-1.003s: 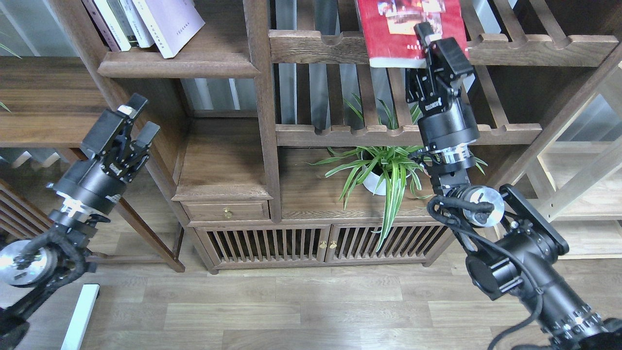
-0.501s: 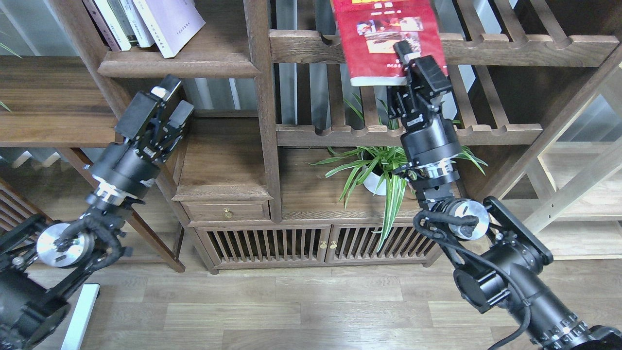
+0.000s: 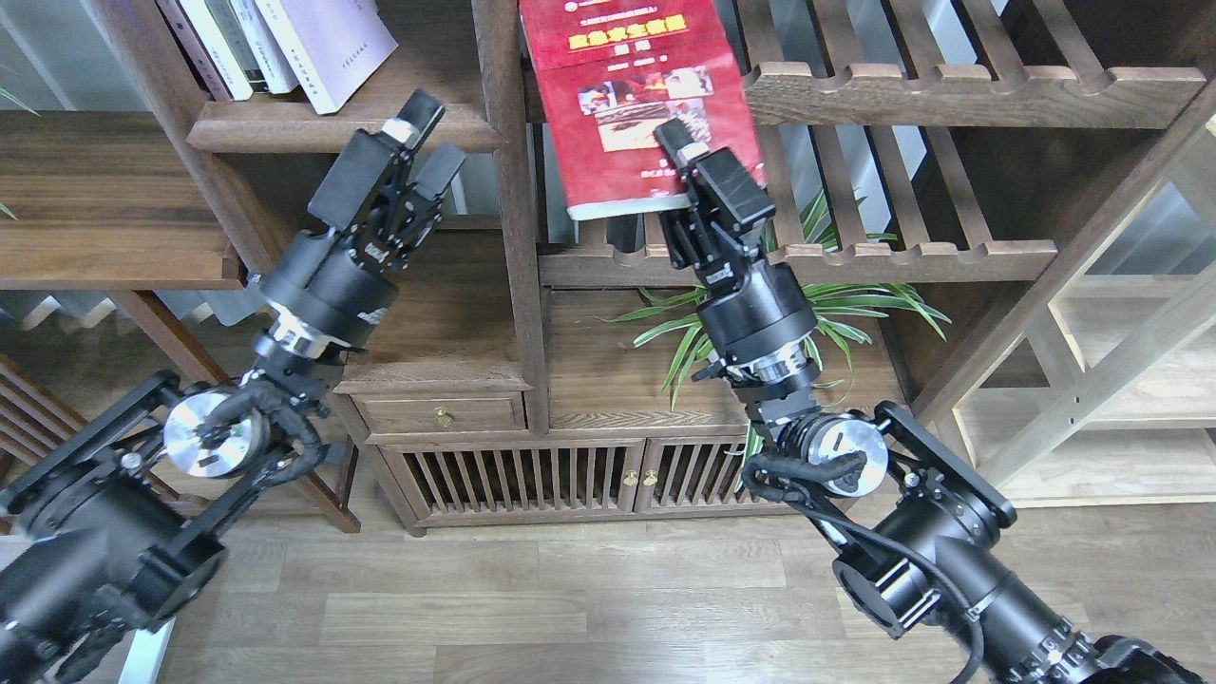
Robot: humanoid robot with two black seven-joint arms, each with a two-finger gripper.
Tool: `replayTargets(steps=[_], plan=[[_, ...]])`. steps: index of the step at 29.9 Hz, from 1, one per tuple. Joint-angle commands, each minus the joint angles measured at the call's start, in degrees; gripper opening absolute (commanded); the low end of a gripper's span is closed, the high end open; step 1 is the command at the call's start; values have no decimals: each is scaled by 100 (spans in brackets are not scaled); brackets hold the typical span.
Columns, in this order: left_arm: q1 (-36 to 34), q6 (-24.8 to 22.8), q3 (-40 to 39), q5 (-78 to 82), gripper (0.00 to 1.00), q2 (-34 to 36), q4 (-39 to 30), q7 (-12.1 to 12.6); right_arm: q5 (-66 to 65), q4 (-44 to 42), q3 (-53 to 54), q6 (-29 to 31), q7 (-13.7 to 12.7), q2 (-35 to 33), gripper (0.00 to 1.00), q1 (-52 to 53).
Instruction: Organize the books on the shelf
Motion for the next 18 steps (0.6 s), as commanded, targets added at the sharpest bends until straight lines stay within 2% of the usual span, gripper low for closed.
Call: replayTargets(steps=[1,13,18], plan=[[-95,0,4,96,98,-166,9,0,-13,0,-19,0,0,-47,2,-80],[-279,0,4,131,98,-237,299,61,-4,36,112,0,53,-828,0,-396],[-498,0,12,131,98,-324,597,61,-4,44,139,0,70,-820,0,-431]])
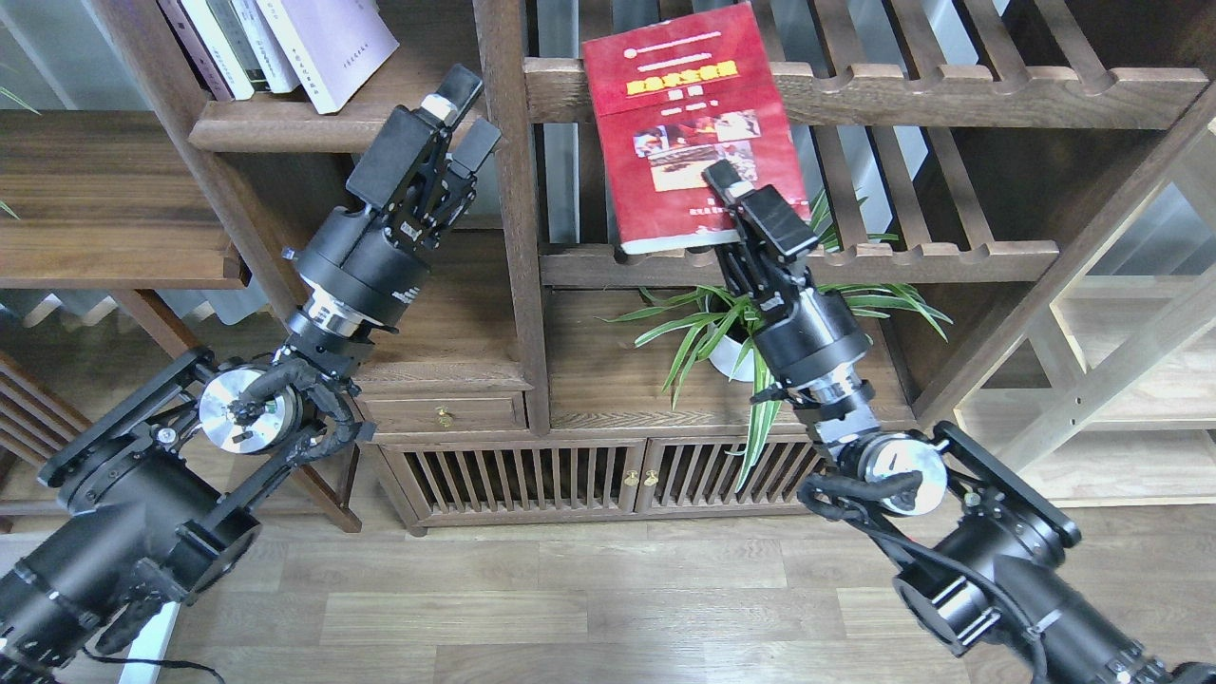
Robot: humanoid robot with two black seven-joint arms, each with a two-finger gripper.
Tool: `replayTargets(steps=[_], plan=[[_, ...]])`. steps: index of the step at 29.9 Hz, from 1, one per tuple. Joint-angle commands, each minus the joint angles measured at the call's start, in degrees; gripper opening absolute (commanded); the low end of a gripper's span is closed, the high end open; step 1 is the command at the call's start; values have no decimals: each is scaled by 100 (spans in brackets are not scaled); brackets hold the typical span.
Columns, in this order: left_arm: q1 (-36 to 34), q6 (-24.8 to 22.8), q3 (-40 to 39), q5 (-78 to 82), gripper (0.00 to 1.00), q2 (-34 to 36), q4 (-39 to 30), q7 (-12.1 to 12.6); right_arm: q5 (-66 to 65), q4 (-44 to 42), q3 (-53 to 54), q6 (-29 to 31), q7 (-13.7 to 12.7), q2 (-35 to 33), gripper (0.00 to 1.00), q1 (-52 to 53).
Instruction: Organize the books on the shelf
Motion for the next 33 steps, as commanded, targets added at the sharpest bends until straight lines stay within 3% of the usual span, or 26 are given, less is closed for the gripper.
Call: replayTargets(steps=[1,11,17,33], plan=[[-184,0,17,10,98,-180,273,6,0,8,15,0,9,23,0,-2],[-755,0,201,116,98,-1103,1599,6,0,-1,112,0,18,-179,0,-20],[-957,0,527,107,98,-1130,2541,6,0,8,95,0,-8,-144,0,-2],[-1195,0,597,81,98,-1130,2384,6,-105,8,-283,0,-61,-153,0,-178]])
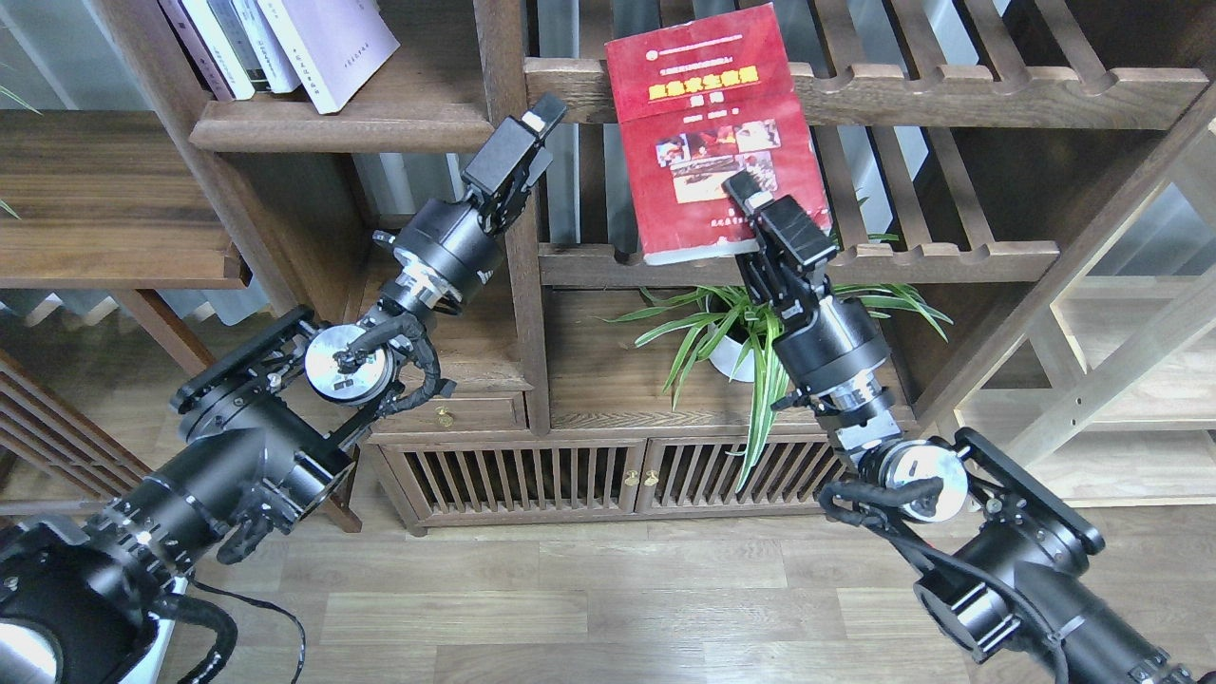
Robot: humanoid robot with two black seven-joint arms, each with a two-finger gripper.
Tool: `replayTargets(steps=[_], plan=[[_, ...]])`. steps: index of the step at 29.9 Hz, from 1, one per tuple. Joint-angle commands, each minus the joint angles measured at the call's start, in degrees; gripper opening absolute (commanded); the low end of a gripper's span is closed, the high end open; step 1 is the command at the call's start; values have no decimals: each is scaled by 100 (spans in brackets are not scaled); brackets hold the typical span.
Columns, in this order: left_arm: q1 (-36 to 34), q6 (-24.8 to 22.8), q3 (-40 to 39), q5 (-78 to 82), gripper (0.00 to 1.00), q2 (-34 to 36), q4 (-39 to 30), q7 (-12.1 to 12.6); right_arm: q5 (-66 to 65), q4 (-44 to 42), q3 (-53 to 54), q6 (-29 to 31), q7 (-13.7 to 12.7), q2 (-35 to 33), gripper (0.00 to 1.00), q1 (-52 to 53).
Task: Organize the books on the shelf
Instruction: 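Bring the left gripper to the red book's top corner and grasp it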
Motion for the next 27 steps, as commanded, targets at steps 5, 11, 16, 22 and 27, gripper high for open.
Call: replayTargets(steps=[5,11,16,22,27], plan=[[-4,0,35,7,98,1,-104,0,-119,0,-152,0,0,20,0,-61],[31,0,290,-2,98,1,-130,0,-172,0,-170,0,0,21,0,-61],[40,0,334,-10,98,1,-157,0,-251,0,-170,0,0,29,0,-61],[40,0,395,-10,98,1,-148,8,-286,0,-187,0,-9,318,0,35],[40,0,404,-37,98,1,-148,8,-409,0,-284,0,-9,451,0,53]])
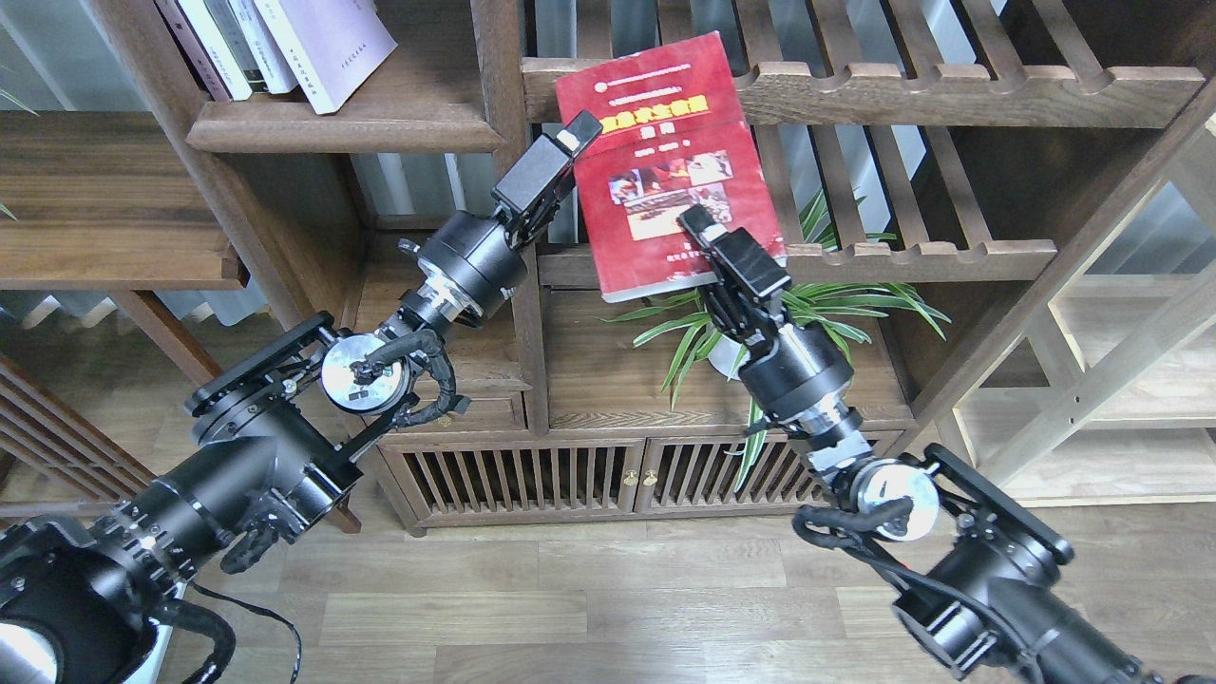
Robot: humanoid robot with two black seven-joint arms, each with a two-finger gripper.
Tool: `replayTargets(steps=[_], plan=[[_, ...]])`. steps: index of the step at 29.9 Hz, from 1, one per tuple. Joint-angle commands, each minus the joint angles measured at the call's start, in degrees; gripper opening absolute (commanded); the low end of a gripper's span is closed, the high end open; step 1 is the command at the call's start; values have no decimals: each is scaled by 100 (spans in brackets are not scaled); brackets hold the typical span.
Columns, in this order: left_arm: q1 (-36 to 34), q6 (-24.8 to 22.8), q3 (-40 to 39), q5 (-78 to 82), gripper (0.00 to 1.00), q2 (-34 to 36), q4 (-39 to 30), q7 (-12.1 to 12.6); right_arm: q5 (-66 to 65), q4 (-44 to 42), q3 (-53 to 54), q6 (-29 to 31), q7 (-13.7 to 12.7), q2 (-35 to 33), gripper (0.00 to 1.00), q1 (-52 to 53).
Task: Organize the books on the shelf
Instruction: 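Bring the left gripper to the red book's top corner and grasp it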
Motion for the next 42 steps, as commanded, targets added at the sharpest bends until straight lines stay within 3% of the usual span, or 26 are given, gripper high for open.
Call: replayTargets(steps=[1,11,13,18,23,29,33,38,42], plan=[[0,0,4,-19,98,0,6,1,-65,0,-102,0,-2,53,0,-5],[9,0,-5,-151,95,0,-161,9,-136,-9,-235,0,-2,1,0,-58],[52,0,-5,-212,92,0,-249,123,-136,-9,-235,0,-2,-26,0,-66],[342,0,4,-318,85,0,-407,703,-136,-9,-156,0,-2,-52,0,-75],[474,0,4,-309,80,0,-451,792,-136,-9,-138,0,7,-79,0,-75],[501,0,-5,-484,59,0,-451,801,-136,-9,-138,0,7,-87,0,-75],[501,0,-14,-564,51,0,-451,801,-136,-18,-138,0,7,-79,0,-75],[518,0,-23,-791,22,0,-443,792,-127,-27,-138,0,7,-114,0,-75],[501,0,-22,-889,16,0,-451,801,-127,-27,-138,0,7,-105,0,-66]])
